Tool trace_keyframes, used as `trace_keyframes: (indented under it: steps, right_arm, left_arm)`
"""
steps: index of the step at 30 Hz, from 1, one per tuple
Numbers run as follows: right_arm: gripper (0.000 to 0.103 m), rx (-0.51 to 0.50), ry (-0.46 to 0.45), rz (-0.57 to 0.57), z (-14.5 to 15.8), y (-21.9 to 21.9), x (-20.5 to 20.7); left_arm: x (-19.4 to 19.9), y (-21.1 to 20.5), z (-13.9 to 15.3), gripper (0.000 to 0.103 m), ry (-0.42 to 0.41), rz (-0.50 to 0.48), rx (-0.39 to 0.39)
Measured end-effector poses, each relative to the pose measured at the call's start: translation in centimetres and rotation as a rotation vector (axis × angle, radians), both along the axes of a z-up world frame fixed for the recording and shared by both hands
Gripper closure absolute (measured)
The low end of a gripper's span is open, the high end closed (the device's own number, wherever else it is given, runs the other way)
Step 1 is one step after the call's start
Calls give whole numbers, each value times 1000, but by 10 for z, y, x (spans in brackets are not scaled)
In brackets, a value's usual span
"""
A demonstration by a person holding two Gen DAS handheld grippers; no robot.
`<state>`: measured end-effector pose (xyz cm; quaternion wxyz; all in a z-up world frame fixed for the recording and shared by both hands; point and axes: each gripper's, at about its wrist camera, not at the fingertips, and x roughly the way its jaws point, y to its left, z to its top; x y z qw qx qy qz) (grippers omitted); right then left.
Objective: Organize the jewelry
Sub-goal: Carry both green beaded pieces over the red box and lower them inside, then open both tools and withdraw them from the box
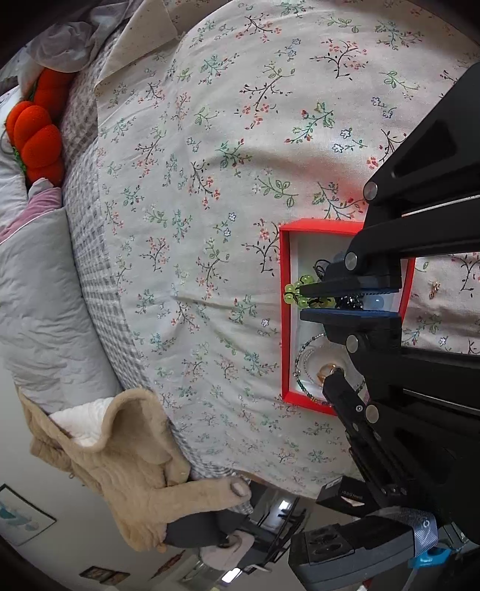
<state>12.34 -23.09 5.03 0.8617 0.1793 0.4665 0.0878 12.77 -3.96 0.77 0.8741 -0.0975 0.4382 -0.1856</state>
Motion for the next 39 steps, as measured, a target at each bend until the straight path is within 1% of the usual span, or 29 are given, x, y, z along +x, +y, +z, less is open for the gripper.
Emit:
trace_keyframes:
  steps: [1, 2, 3, 5, 7, 9, 15, 18, 19, 21, 22, 26, 28, 30, 33, 39]
  right_arm:
    - [95, -2, 12, -7, -2, -1, 1]
    - [95, -2, 24, -11, -3, -2, 1]
    - [93, 3, 29, -11, -3, -3, 1]
    - [82, 11, 27, -5, -1, -3, 0]
    - [63, 19, 23, -4, 1, -3, -4]
    - [57, 22, 17, -5, 4, -3, -7]
    - [56, -8, 18, 19, 10, 0, -18]
    - [47, -29, 17, 28, 11, 1, -25]
    - [45, -33, 16, 29, 12, 1, -28]
    - [45, -36, 21, 29, 11, 1, -31]
    - [45, -36, 27, 26, 10, 0, -32]
    - [44, -46, 55, 9, 6, -3, -39]
    - [44, -68, 72, 4, 5, -3, -43]
    - [43, -106, 102, -2, 2, -2, -46]
    - [43, -142, 139, 7, -3, 0, -53]
    - [43, -157, 183, 31, -11, 3, -64]
  left_arm:
    - [-1, 0, 0, 66, -4, 8, 13]
    - [-2, 1, 2, 62, -14, 15, 22]
    - [-3, 1, 3, 60, -24, 20, 28]
    - [-5, 2, 6, 59, -29, 20, 29]
    - [-7, 4, 8, 58, -29, 20, 28]
    - [-9, 5, 9, 55, -28, 23, 35]
    - [-19, 10, 15, 49, -30, 29, 59]
    - [-24, 15, 18, 42, -25, 38, 65]
    - [-25, 15, 18, 38, -23, 40, 66]
    - [-28, 17, 18, 32, -17, 44, 74]
    - [-30, 18, 17, 32, -13, 47, 81]
    - [-36, 20, 13, 28, 18, 49, 111]
    - [-38, 20, 8, 20, 57, 51, 142]
    - [-40, 22, 1, 20, 116, 52, 166]
    - [-44, 25, -8, 20, 169, 65, 185]
    - [-48, 31, -17, 20, 231, 84, 200]
